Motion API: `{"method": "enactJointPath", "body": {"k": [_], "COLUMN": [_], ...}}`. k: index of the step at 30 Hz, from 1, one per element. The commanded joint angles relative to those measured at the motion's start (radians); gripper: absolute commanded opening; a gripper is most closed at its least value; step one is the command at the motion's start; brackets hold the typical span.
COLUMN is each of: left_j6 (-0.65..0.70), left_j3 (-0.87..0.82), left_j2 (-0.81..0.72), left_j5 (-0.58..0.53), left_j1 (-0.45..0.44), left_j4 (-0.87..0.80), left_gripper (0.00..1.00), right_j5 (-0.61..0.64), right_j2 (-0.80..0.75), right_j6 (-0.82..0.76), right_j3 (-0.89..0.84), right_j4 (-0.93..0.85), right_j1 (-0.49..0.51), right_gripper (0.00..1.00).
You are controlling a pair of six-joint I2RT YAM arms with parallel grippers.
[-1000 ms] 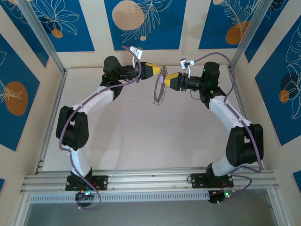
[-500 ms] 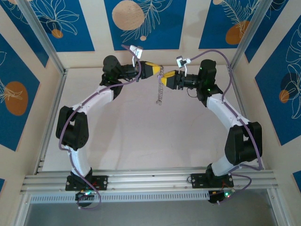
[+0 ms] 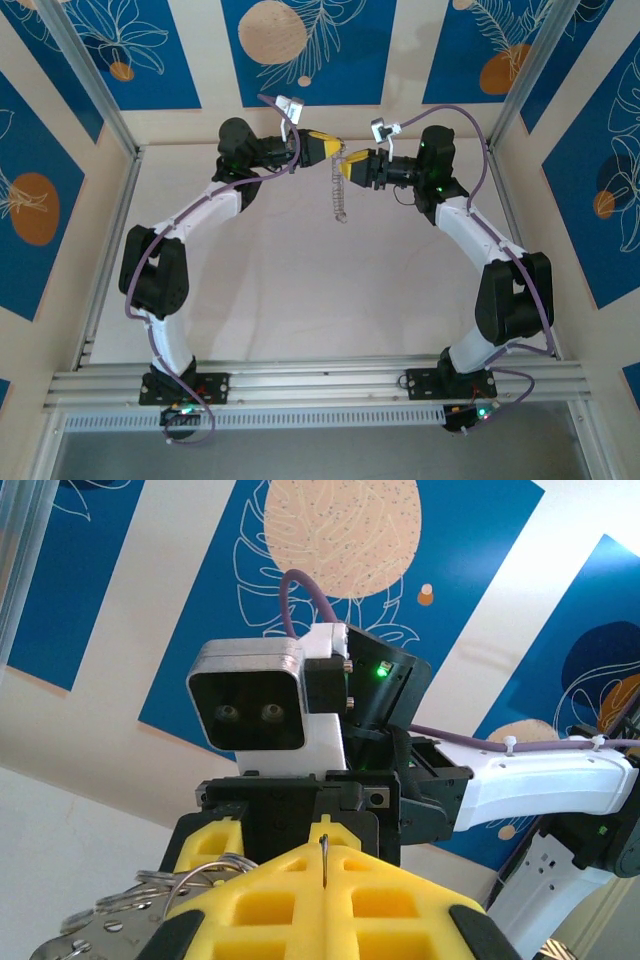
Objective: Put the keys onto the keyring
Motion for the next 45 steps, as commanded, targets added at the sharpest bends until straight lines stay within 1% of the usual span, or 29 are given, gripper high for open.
{"method": "enactJointPath", "body": {"k": [1, 9, 17, 28, 39, 45], "left_j6": [-0.004, -0.003, 0.004, 0.056, 0.062, 0.061], "left_j3": [0.044, 0.042, 0.033, 0.019, 0.018, 0.016], "left_j2": [0.008, 0.01, 0.006, -0.009, -0.009, -0.009], "left_j5": [0.015, 0.012, 0.011, 0.004, 0.009, 0.009], "left_j1": [-0.008, -0.008, -0.006, -0.004, -0.004, -0.006], "left_j4": [0.057, 0.06, 0.06, 0.018, 0.011, 0.014], "left_gripper": [0.0, 0.0, 0.0, 0.0, 0.0, 0.0], "right_j5": [-0.026, -0.038, -0.015, 0.026, 0.035, 0.035], "right_j2": [0.004, -0.006, -0.039, -0.112, -0.105, -0.099], "right_j6": [0.01, 0.01, -0.002, -0.074, -0.175, -0.2], "right_j3": [0.02, 0.016, -0.004, -0.011, 0.092, 0.13], "right_j4": [0.039, 0.028, -0.013, -0.161, -0.354, -0.396], "right_j1": [0.007, 0.006, -0.012, -0.052, -0.06, -0.054], "right_gripper": [0.26, 0.0, 0.0, 0.0, 0.0, 0.0]}}
